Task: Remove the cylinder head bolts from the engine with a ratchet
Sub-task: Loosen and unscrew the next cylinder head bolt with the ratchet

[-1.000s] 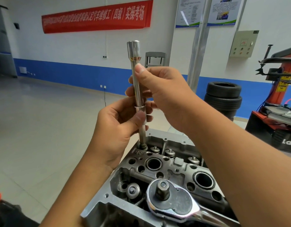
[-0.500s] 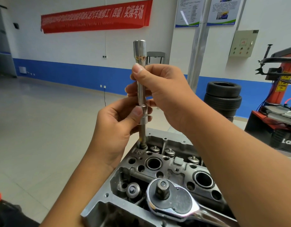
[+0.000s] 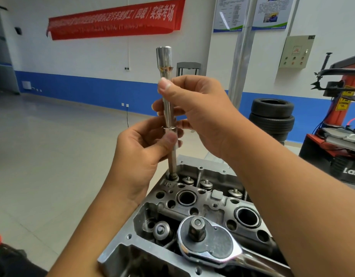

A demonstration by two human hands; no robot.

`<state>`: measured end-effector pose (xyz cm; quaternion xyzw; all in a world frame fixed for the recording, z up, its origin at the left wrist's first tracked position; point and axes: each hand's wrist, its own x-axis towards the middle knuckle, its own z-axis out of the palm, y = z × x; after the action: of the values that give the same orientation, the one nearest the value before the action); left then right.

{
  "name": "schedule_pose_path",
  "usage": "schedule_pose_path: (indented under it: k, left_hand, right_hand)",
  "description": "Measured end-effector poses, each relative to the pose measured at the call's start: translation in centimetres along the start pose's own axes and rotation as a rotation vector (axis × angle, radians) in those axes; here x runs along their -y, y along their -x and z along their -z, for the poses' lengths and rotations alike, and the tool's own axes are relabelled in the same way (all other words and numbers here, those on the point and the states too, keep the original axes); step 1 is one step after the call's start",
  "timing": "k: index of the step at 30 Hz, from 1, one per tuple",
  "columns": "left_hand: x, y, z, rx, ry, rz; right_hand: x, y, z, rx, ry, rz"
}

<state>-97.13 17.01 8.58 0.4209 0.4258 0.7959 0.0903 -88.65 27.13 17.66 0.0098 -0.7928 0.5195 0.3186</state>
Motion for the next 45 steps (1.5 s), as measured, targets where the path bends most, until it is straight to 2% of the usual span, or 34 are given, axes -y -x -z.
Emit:
schedule_pose_path:
  k: [4,8,10,17,24,31,37,45]
  left_hand:
    - [0.1,-0.07,0.0,-0.082,-0.051,-0.02]
    - [-0.1,0.04,0.04,0.059,0.058,0.095]
    - [-0.15,0.01,0.08,0.08,0.062,0.106]
    - [-0.12,0.05,-0.1,-0.087,-0.023,0.003]
    - [-0.02,-0.09,0.04,0.043,0.075,0.11]
    - [-0.02,-0.02,-0.01,-0.1,-0.034,0.005]
    - [-0.15,0.03,-0.02,0.116,0.027,0.148]
    - [0.07,-0.02,0.04,-0.042,-0.029,0.071]
  right_hand:
    - [-0.17,-0.02,0.16,-0.015,0.015,0.033]
    - [-0.22,-0.1,0.05,-0.02,-0.003,-0.004]
    - [-0.23,-0.11,-0.02,-0.023,-0.004,-0.018]
    - [-0.21,-0.1,0.27,-0.089,-0.041,0.04]
    - [-0.02,-0.12,0.13,-0.034,-0.117,-0.009]
    - [-0.1,0.01,0.23,-0.091,-0.105,0.03]
    - [0.04,0.0,0.11,-0.025,-0.123,-0.012]
    - [-0.32,0.01,0.25,-0.07,-0.122,-0.004]
